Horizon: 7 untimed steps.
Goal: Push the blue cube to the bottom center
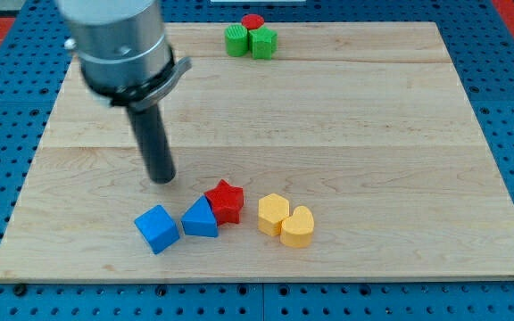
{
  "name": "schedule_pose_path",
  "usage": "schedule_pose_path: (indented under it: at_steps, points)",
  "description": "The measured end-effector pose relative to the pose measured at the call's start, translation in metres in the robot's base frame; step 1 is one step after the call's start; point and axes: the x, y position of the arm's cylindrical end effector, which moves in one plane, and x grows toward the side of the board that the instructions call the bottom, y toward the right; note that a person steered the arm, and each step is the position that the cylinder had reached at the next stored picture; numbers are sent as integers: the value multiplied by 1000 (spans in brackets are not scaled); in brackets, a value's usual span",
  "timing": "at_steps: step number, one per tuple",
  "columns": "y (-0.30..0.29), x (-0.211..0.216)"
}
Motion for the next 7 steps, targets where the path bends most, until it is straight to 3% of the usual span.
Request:
schedule_pose_path:
  at_steps: [1, 2, 4, 5, 7]
  points:
    - [-2, 50]
    - [8, 66]
    - [-81, 88]
    - [-72, 112]
    - [60, 112]
